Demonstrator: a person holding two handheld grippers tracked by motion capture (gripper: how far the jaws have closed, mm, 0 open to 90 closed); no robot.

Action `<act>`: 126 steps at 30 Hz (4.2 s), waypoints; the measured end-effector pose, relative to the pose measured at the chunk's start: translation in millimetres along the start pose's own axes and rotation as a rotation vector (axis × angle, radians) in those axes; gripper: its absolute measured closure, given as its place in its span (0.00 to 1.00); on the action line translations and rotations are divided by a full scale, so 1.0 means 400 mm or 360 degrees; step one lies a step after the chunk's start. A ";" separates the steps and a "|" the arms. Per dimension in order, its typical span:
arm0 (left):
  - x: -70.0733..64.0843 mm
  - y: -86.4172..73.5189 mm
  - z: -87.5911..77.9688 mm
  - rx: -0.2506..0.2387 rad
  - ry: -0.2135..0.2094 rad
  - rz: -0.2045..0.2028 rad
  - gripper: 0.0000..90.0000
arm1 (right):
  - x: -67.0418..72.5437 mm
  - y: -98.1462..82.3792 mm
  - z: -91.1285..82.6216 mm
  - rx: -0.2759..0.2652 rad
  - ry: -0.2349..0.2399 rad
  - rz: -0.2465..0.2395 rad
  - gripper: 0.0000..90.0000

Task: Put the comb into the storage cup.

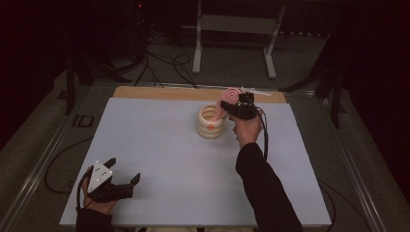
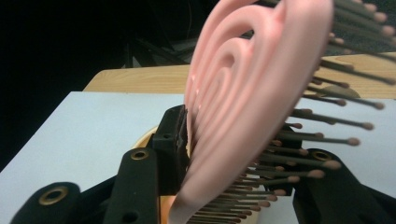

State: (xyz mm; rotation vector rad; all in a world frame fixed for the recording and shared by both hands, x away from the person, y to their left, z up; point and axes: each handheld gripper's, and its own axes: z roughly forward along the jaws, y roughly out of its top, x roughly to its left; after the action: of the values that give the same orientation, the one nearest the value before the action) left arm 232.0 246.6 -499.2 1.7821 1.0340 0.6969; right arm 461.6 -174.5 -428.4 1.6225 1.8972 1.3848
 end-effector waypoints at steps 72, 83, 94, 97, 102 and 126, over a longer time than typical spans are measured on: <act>0.000 -0.003 -0.006 -0.0006 0.0025 -0.0005 0.01 | 0.009 -0.041 -0.105 0.0098 -0.0077 -0.0563 0.10; 0.000 -0.003 -0.006 -0.0008 0.0027 -0.0005 0.01 | -0.009 -0.069 -0.143 0.0053 -0.0116 -0.0572 0.10; -0.002 -0.002 -0.006 -0.0006 0.0028 -0.0003 0.01 | -0.027 -0.095 -0.174 0.0042 -0.0100 -0.0553 0.10; -0.002 -0.002 -0.005 -0.0005 0.0028 -0.0003 0.01 | -0.027 -0.107 -0.184 0.0037 -0.0104 -0.0574 0.10; -0.002 -0.003 -0.005 -0.0002 0.0029 -0.0002 0.01 | -0.027 -0.122 -0.201 0.0021 -0.0105 -0.0601 0.10; -0.002 -0.003 -0.004 -0.0005 0.0026 -0.0012 0.01 | -0.024 -0.255 -0.332 -0.0097 -0.0116 -0.0642 0.10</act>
State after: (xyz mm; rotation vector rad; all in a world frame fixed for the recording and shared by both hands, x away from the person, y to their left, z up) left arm 230.1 246.7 -499.6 1.7715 1.0494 0.7095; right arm 306.5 -235.9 -446.5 1.1596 1.9781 1.1842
